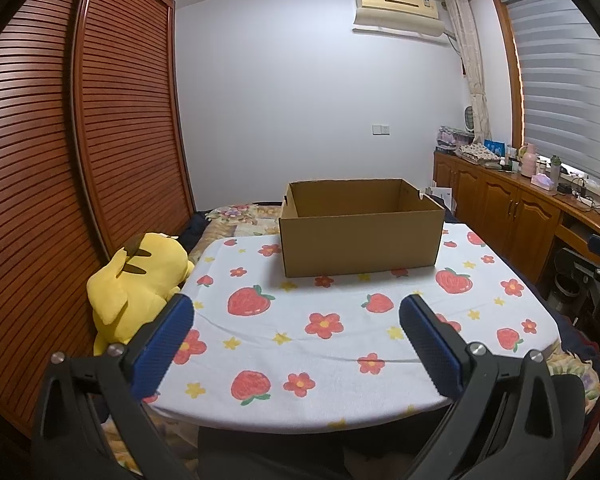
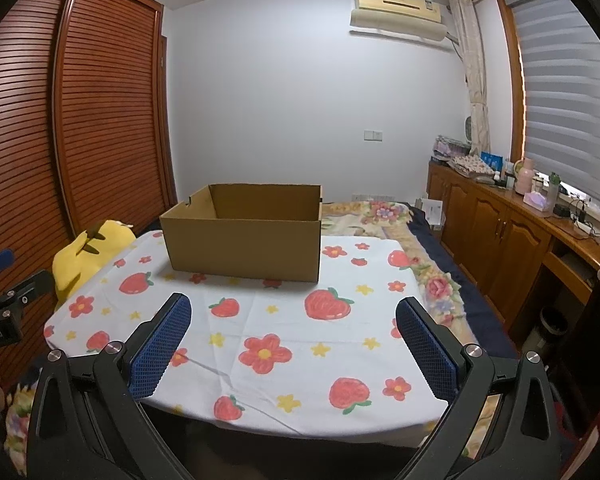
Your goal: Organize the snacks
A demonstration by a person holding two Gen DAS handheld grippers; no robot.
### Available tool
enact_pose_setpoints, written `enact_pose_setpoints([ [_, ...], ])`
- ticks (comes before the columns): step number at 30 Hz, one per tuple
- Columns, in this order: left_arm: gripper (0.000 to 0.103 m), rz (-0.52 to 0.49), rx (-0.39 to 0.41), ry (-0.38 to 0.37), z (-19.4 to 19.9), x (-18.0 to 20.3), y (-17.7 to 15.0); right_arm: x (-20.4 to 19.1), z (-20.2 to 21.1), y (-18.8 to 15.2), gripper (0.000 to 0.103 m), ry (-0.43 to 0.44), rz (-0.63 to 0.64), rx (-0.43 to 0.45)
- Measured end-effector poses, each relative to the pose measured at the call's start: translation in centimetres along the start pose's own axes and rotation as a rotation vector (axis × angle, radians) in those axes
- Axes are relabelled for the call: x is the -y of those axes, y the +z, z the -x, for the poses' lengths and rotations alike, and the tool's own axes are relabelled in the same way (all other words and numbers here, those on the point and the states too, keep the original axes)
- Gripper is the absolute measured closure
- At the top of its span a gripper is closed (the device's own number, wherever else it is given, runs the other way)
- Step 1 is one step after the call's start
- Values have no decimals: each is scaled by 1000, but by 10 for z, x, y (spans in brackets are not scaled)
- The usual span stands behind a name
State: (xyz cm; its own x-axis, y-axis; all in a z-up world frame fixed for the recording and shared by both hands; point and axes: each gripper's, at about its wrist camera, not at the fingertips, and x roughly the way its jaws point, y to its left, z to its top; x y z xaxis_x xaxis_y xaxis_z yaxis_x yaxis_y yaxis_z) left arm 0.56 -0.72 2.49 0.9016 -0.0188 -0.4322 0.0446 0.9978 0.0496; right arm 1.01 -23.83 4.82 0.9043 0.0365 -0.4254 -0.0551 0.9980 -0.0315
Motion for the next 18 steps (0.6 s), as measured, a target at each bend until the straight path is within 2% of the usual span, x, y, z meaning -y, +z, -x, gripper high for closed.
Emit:
enact_pose_setpoints([
  [18, 0, 1, 10, 2, 4, 0, 4, 0, 0, -1, 0, 1, 0, 0],
])
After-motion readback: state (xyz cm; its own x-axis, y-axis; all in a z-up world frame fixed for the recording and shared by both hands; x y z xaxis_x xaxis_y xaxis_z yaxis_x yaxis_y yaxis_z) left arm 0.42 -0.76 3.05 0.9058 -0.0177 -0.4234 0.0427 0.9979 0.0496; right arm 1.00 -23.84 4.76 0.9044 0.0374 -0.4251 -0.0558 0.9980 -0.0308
